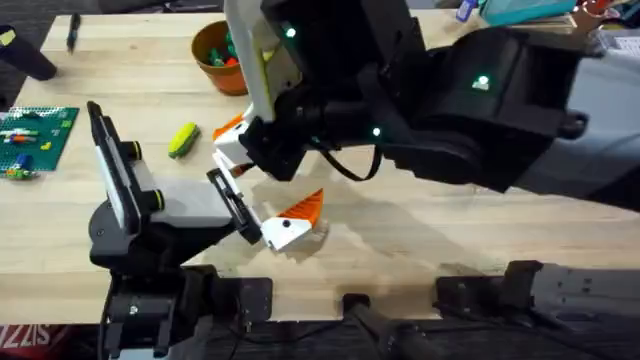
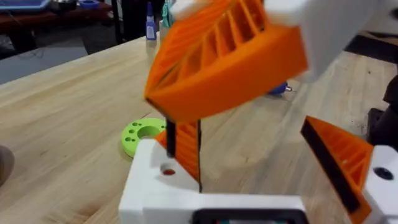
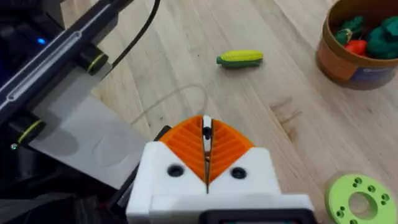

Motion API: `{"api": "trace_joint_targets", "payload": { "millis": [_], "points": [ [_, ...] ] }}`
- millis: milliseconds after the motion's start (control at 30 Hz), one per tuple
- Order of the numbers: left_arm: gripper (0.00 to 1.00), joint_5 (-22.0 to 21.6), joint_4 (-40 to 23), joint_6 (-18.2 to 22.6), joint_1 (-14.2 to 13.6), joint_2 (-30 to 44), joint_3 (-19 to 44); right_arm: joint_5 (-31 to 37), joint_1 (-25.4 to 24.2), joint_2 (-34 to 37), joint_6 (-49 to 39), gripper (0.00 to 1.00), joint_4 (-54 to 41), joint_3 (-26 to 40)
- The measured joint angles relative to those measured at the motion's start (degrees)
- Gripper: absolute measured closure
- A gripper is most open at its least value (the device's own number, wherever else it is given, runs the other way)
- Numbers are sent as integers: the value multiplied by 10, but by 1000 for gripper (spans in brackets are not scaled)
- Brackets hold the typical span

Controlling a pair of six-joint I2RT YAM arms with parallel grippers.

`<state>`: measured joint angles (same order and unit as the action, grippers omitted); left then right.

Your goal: Pick up the gripper from the table and insert it into the empty holder that is missing its gripper. Then pick up a screw, insert it into the mounting hole, and use the screwdriver to tighten it. Finally, clean up the table by picking up the vegetable and placing it into the bucket.

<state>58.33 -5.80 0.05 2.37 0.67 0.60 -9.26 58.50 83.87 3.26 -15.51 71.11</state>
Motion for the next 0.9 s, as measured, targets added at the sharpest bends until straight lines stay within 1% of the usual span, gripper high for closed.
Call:
{"api": "trace_joint_targets", "payload": {
  "millis": [567,900],
  "points": [
    [15,0,0,0,0,0,0,11,0,0,0,995,-1,0],
    [15,0,0,0,0,0,0,11,0,0,0,995,-19,0]
  ]
}}
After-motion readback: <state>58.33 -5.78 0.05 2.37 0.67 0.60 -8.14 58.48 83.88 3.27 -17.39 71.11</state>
